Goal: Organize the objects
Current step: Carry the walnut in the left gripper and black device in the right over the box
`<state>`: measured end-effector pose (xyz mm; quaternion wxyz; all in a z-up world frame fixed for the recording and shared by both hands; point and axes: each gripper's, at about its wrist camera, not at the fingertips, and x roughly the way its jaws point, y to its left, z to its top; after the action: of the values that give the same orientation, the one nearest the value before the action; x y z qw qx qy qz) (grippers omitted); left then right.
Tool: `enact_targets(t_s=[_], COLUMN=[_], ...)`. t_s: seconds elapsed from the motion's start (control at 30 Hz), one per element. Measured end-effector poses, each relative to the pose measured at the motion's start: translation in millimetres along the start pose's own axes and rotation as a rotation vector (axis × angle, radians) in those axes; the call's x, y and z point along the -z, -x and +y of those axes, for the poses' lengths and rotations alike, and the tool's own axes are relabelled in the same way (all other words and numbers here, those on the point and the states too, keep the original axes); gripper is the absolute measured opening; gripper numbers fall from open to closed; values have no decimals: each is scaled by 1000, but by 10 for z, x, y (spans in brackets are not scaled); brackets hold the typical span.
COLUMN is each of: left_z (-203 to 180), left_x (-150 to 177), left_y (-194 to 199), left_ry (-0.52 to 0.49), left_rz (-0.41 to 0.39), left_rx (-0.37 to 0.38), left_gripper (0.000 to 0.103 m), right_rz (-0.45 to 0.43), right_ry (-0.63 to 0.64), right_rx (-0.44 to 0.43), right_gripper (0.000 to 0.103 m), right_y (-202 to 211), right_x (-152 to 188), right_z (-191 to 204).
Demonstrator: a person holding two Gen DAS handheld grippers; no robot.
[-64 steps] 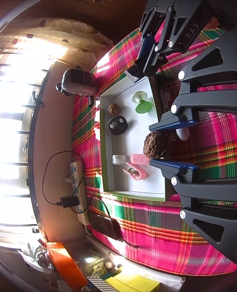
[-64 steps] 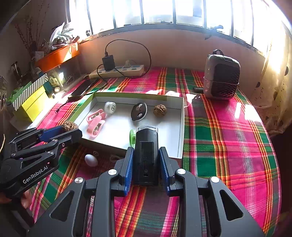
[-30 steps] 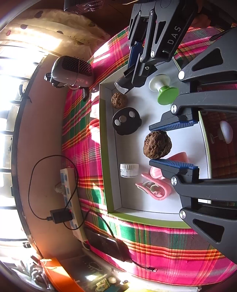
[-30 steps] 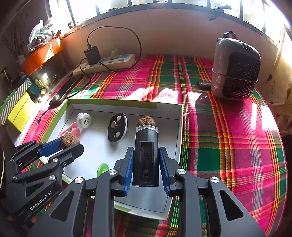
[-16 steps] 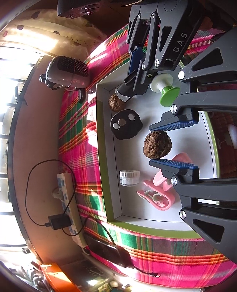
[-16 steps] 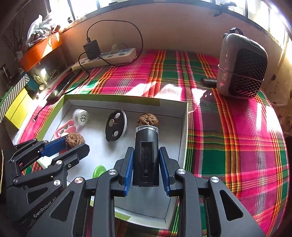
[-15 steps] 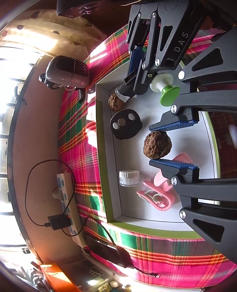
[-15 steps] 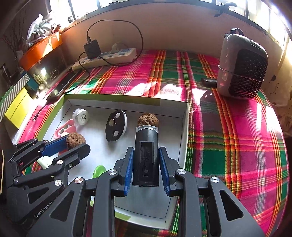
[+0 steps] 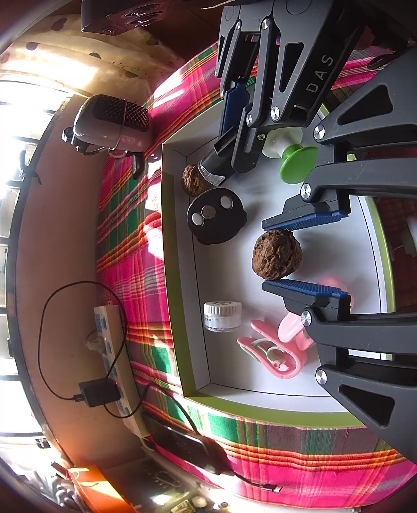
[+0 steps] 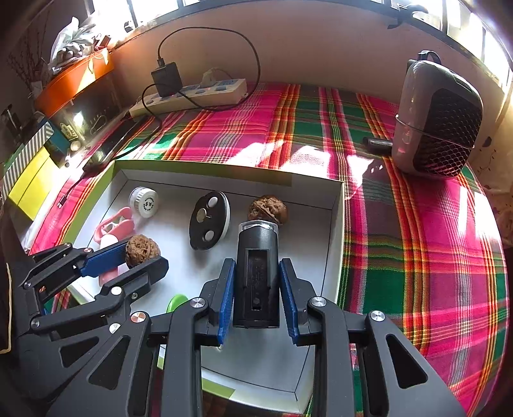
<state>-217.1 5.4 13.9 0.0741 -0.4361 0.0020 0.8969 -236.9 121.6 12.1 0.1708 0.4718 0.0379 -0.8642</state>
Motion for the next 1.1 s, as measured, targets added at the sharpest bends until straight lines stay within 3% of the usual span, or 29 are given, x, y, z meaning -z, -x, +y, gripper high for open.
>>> enact_targets(t_s=[1.1], left_z=[-46], left_x=[12], left_y=[-25], left_ry=[-25], left_rz=[-4], left_rx=[-26], left_gripper=[29], right_rz=[13], right_ry=[-4], right_rx=[2], right_gripper=[29], right_y=[-35], right_x=[-10], right_z=[44])
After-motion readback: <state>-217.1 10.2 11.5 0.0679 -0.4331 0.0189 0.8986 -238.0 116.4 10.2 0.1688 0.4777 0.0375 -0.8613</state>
